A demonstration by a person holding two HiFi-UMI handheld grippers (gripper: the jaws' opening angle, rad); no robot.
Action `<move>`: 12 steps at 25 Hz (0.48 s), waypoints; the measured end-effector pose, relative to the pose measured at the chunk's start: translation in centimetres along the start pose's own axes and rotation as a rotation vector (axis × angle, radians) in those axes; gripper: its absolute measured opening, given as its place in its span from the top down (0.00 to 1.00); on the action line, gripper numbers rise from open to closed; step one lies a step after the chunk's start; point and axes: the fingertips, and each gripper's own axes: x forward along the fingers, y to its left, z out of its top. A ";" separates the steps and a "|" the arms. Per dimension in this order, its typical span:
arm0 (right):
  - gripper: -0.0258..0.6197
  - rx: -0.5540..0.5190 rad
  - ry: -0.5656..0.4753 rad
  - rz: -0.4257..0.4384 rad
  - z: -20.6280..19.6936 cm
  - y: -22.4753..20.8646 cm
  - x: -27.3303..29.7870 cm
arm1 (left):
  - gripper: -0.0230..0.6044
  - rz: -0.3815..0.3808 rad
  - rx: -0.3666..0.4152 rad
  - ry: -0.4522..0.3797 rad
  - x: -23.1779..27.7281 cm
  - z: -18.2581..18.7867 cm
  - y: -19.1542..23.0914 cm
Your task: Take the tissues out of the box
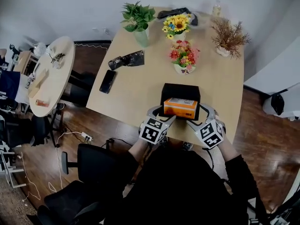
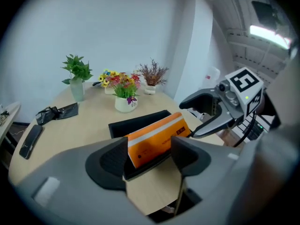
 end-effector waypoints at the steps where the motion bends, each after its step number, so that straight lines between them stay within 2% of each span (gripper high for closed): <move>1: 0.38 -0.064 0.028 0.011 -0.1 0.2 0.5 | 0.53 -0.012 0.016 0.006 0.3 -0.1 -0.1; 5: 0.38 -0.403 0.133 0.137 -1.1 1.5 1.6 | 0.53 -0.074 0.158 0.029 0.8 0.0 -1.3; 7: 0.38 -0.503 0.192 0.192 -1.6 1.6 2.0 | 0.53 -0.089 0.244 0.032 0.5 0.0 -1.7; 9: 0.36 -0.526 0.241 0.238 -2.1 1.3 2.7 | 0.53 -0.094 0.286 0.030 0.1 -0.1 -1.6; 12: 0.35 -0.457 0.302 0.337 -2.6 1.2 3.2 | 0.53 -0.108 0.268 0.025 -0.3 -0.5 -1.2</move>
